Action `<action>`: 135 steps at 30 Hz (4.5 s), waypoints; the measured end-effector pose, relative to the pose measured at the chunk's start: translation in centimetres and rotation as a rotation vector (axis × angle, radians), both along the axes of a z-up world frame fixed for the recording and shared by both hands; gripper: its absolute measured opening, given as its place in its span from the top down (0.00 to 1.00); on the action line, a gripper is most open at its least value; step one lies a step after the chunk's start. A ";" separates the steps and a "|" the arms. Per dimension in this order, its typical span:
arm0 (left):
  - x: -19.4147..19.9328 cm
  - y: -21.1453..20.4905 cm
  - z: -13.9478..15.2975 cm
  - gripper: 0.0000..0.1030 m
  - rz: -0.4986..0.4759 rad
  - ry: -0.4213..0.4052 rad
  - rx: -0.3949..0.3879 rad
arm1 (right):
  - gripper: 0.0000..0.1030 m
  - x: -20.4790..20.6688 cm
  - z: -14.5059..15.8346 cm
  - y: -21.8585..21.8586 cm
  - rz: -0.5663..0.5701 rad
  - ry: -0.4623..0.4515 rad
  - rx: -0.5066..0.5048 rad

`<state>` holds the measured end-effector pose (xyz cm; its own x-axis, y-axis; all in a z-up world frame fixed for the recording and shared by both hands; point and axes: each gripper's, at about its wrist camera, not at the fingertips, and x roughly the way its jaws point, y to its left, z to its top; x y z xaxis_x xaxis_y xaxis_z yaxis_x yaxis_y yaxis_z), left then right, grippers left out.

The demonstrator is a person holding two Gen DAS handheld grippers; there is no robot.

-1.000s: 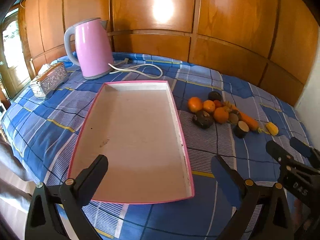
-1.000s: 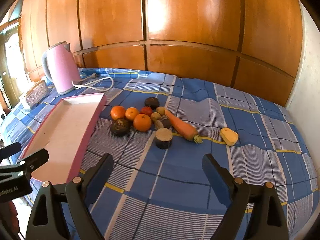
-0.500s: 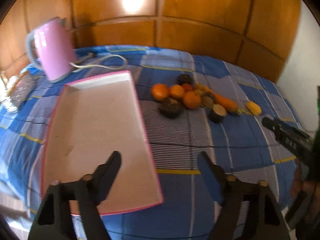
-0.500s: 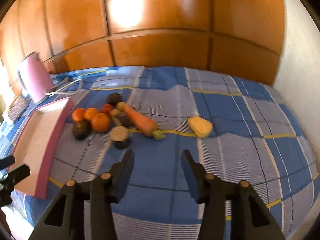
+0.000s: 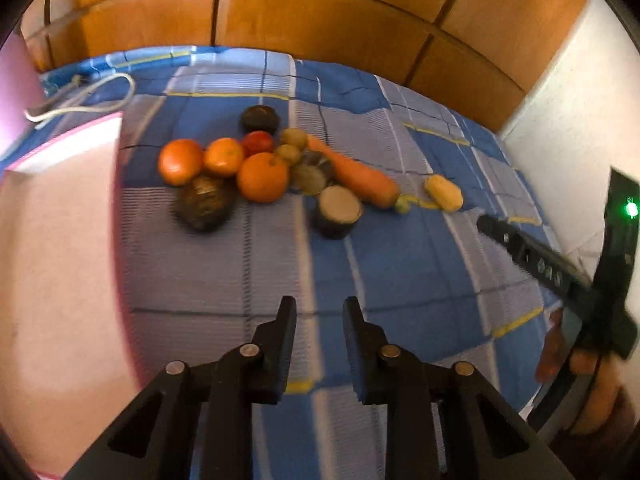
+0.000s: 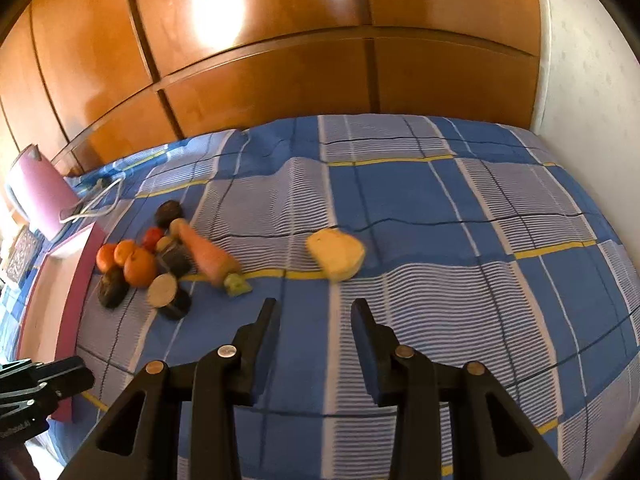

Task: Organize fruits
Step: 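Reach the left gripper to the sliced brown root and grasp it, then place the root slice in the tray with the left gripper while the right gripper grasps the carrot, then carry the carrot into the tray with the right gripper and release it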

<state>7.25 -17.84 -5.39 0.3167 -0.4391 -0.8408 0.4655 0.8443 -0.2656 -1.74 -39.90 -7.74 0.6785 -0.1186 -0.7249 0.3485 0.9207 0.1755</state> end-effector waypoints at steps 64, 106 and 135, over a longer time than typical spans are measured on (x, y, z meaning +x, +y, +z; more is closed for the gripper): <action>3.0 16.2 -1.4 0.46 0.504 -0.104 0.160 | 0.68 9.5 -3.2 7.9 0.375 0.271 -0.097; -3.2 18.1 1.9 0.29 0.525 -0.221 0.127 | 0.70 2.9 -0.4 12.3 0.357 0.126 0.236; -3.7 22.3 1.7 0.29 0.621 -0.210 0.123 | 0.69 7.0 0.7 30.0 0.679 0.130 -0.022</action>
